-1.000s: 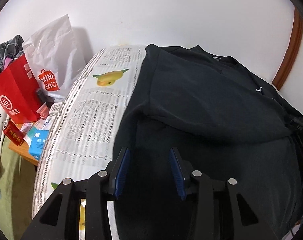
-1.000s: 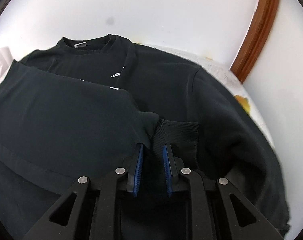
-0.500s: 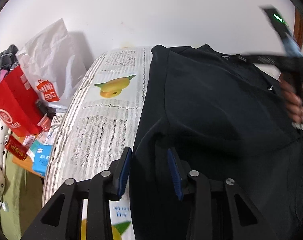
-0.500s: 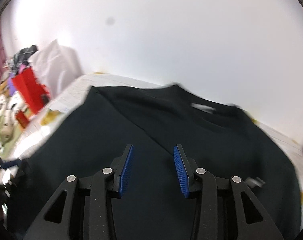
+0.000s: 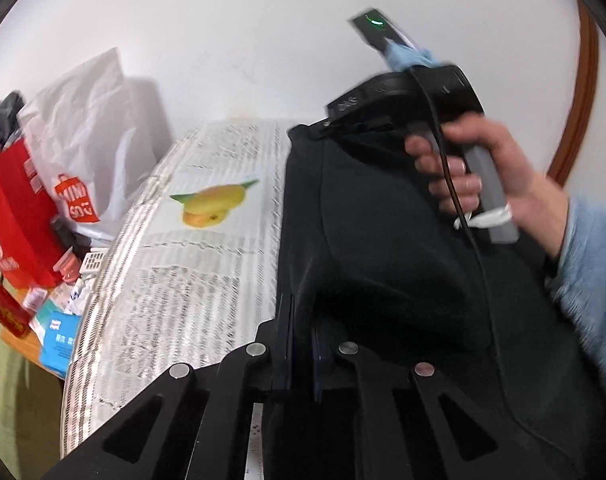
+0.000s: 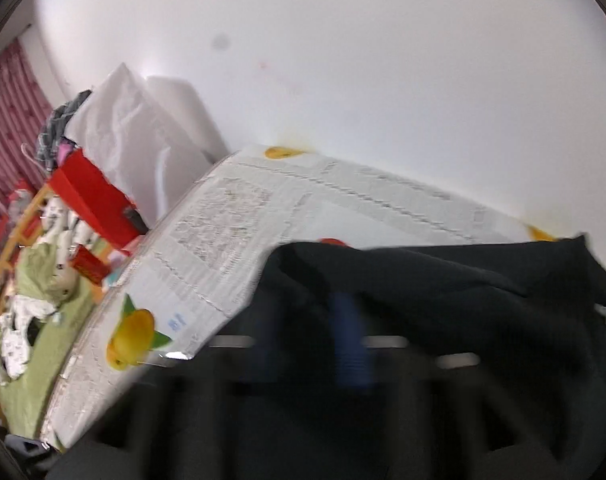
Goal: Fold small clothes
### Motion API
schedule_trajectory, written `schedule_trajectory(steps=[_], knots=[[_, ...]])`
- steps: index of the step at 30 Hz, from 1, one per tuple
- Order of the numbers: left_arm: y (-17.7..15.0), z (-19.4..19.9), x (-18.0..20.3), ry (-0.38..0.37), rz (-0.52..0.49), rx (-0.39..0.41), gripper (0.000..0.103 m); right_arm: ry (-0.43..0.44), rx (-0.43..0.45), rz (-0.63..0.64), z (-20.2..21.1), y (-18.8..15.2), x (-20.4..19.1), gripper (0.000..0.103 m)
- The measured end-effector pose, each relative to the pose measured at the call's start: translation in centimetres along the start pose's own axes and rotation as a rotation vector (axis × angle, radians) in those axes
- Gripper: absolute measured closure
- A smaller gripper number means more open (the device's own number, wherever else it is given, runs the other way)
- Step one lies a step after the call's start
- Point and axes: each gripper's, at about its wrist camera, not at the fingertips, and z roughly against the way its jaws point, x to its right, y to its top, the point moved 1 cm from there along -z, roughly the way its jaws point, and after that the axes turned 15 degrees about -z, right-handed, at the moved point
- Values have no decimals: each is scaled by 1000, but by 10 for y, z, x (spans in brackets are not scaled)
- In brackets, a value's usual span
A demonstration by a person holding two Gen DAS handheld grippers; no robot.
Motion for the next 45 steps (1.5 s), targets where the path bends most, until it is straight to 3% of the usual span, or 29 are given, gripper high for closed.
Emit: schedule_trajectory(steps=[2, 4, 9, 11, 12, 14, 18, 22, 25, 28, 32, 35, 41, 45], knots=[[0, 1, -5, 17, 25, 5, 96, 75, 96, -21, 17, 7, -3, 94], [-2, -4, -10, 21, 57, -14, 96, 106, 105, -63, 17, 11, -4, 94], [-6, -15, -21, -27, 125, -62, 96, -39, 40, -13, -30, 2, -18, 92], [-5, -16, -19, -23, 117, -72, 95, -51, 21, -27, -28, 0, -15, 86], [-5, -16, -18, -13, 110, -77, 93, -49, 25, -43, -21, 2, -13, 82], [-4, -13, -15, -2, 99, -78, 88, -64, 49, -68, 6, 2, -8, 65], [-1, 2, -12, -7, 104, -53, 71, -127, 142, -40, 82, -20, 10, 61], [0, 15, -2, -25, 90, -45, 66, -294, 214, -53, 171, -70, 54, 55], [-2, 27, 9, -52, 79, -40, 52, -434, 256, -122, 242, -127, 109, 49], [-6, 41, 23, -60, 49, -34, 49, -592, 303, -219, 315, -190, 166, 46], [-19, 53, 35, -64, 32, -53, 45, -791, 315, -327, 397, -274, 233, 27], [-31, 58, 40, -66, 45, -81, 45, -930, 290, -409, 443, -336, 282, 23], [-55, 63, 54, -46, 63, -130, 45, -975, 271, -591, 490, -426, 352, 23], [-64, 62, 62, -29, 53, -151, 45, -970, 283, -611, 493, -441, 374, 23]])
